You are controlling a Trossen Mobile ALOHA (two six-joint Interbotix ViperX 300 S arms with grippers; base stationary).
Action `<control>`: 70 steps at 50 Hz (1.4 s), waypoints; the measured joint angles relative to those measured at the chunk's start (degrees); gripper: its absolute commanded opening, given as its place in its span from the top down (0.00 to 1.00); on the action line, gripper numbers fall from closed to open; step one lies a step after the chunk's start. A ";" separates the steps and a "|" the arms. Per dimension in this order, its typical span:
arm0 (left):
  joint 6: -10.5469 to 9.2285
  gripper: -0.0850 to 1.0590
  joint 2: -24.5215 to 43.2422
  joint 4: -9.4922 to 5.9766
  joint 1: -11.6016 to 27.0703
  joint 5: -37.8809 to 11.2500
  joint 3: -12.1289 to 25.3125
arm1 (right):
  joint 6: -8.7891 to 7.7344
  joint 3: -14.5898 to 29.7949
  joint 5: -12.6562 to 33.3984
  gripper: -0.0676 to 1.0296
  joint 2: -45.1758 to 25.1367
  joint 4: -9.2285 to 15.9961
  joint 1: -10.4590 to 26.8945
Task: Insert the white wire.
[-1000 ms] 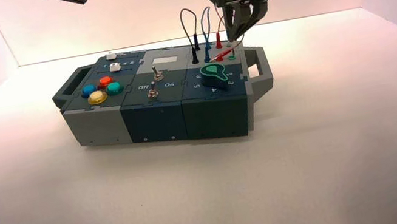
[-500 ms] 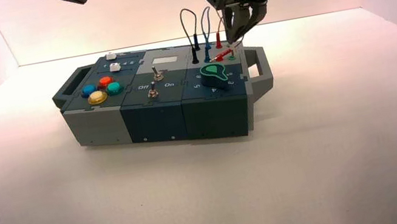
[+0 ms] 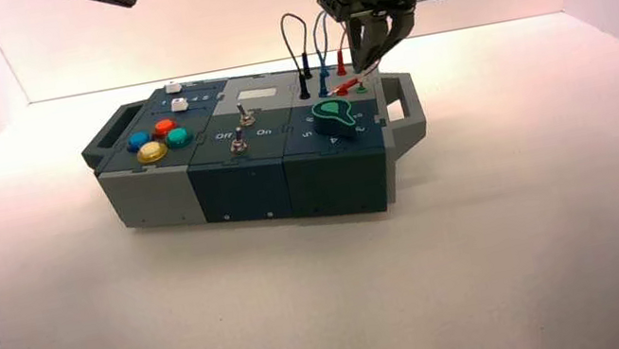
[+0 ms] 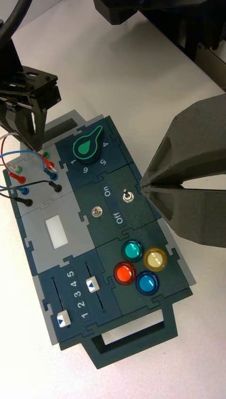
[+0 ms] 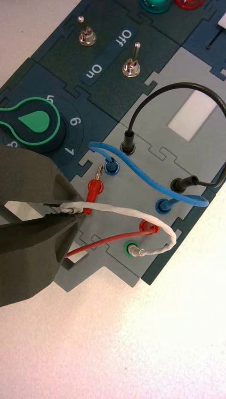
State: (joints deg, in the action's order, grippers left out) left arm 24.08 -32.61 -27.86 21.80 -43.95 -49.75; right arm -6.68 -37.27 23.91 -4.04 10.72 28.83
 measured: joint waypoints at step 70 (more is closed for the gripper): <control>0.00 0.95 1.14 0.00 0.00 5.01 0.26 | 0.00 -0.79 2.37 0.79 1.85 -0.09 0.18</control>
State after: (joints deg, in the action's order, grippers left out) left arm 24.08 -31.46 -27.86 21.80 -38.94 -49.48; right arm -6.68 -38.06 26.28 -2.20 10.63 29.00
